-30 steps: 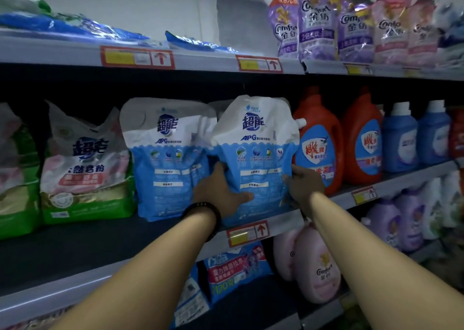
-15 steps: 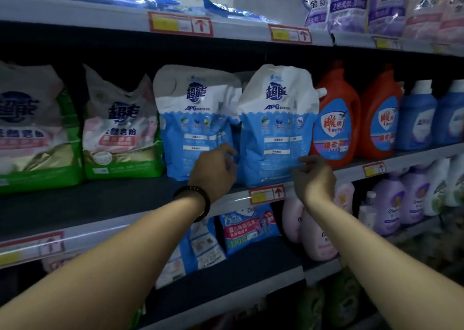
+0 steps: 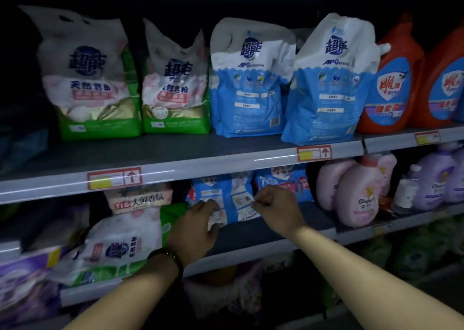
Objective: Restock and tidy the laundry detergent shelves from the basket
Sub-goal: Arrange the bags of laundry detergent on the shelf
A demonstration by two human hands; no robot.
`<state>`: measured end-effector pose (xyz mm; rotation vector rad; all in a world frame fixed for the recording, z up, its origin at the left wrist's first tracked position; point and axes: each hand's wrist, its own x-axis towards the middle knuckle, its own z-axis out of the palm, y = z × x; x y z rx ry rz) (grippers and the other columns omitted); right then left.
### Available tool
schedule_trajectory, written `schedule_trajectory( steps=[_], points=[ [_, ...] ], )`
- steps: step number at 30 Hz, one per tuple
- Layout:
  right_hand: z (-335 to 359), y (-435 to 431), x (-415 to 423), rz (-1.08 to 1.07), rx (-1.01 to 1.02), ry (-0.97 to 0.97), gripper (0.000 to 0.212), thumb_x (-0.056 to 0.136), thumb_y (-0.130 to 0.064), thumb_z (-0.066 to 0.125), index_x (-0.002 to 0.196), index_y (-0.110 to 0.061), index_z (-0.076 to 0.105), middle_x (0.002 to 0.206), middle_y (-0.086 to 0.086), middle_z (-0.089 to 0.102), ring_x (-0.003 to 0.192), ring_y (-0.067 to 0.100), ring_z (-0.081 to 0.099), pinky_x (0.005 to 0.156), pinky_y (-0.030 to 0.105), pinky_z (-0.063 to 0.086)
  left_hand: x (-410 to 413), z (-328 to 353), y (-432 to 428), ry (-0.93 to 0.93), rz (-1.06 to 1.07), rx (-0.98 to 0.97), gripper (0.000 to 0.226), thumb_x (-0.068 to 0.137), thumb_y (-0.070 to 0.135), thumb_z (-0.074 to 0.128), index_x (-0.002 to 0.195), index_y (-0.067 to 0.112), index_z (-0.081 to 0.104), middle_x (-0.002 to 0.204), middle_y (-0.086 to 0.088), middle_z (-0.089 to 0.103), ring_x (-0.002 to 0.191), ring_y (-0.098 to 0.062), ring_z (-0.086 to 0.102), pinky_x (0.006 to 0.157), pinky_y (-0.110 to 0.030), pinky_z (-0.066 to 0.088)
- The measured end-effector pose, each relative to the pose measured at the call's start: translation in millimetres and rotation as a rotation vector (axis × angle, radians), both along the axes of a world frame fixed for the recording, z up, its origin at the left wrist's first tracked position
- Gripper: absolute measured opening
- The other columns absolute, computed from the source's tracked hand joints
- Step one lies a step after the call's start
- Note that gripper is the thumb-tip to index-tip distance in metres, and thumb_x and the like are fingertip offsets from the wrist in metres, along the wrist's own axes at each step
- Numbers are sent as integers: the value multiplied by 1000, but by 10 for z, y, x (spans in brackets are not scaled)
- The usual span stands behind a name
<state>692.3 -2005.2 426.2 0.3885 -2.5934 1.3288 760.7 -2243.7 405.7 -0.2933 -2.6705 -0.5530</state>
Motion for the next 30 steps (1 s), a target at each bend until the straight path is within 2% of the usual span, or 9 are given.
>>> schedule_trajectory(
  steps=[3, 5, 7, 9, 17, 22, 25, 27, 30],
  points=[
    [-282, -230, 94, 30, 31, -60, 12, 90, -25, 83, 92, -24, 71, 80, -7, 74, 81, 5, 71, 73, 24, 56, -16, -374, -333, -265, 207, -164, 71, 84, 48, 56, 151, 28, 46, 152, -5, 52, 135, -31, 56, 104, -41, 53],
    [-461, -401, 119, 48, 54, -90, 14, 90, -25, 83, 93, -21, 71, 84, -4, 76, 82, 6, 72, 72, 18, 55, -39, -587, -545, -395, 275, -309, 88, 87, 58, 49, 166, 27, 23, 174, -8, 22, 159, -38, 22, 126, -48, 31],
    [-605, -577, 115, 52, 65, -108, 16, 88, -23, 84, 90, -19, 69, 87, -3, 76, 88, 9, 73, 68, 9, 48, -89, -744, -732, -485, 291, -321, 88, 100, 57, 48, 170, 28, 4, 178, -6, -8, 163, -40, -5, 131, -54, 11],
    [-684, -745, 84, 68, 90, -129, 17, 89, -25, 83, 90, -23, 66, 88, -5, 72, 92, 12, 71, 69, 9, 46, -177, -821, -862, -527, 283, -274, 85, 105, 53, 47, 170, 29, -2, 177, -6, -17, 163, -39, -10, 130, -56, 6],
    [-970, -1202, -172, 83, 199, -159, 40, 88, -39, 80, 119, -18, 67, 119, 6, 69, 110, 19, 66, 93, 34, 56, -576, -1314, -1030, -588, 224, -60, 61, 111, 33, 44, 168, 27, 23, 177, -14, 8, 162, -38, 14, 129, -45, 27],
    [-1146, -1492, -183, 136, 226, -242, 46, 89, -40, 81, 126, -19, 64, 116, 4, 69, 106, 19, 66, 90, 32, 56, -566, -1458, -1136, -546, 205, 52, 60, 109, 28, 49, 165, 34, 30, 178, -7, 9, 164, -35, 11, 129, -42, 26],
    [-1217, -1759, -142, 244, 283, -260, 66, 79, -45, 86, 136, -23, 62, 122, 7, 65, 109, 24, 66, 90, 35, 57, -564, -1494, -1227, -557, 183, 158, 61, 108, 31, 54, 164, 37, 32, 178, -3, 11, 164, -31, 13, 130, -41, 26],
    [-1332, -1928, -134, 303, 342, -227, 72, 68, -53, 84, 133, -32, 64, 119, 10, 66, 104, 27, 69, 90, 36, 59, -530, -1509, -1254, -533, 186, 199, 65, 105, 28, 58, 165, 35, 32, 177, -3, 18, 162, -31, 22, 129, -38, 27],
    [-1452, -2072, -92, 280, 455, -180, 69, 75, -39, 86, 140, -32, 63, 124, 15, 67, 111, 32, 67, 95, 33, 56, -452, -1494, -1240, -482, 199, 252, 69, 102, 25, 63, 164, 30, 32, 171, -8, 33, 153, -32, 41, 124, -34, 35]
  ],
)
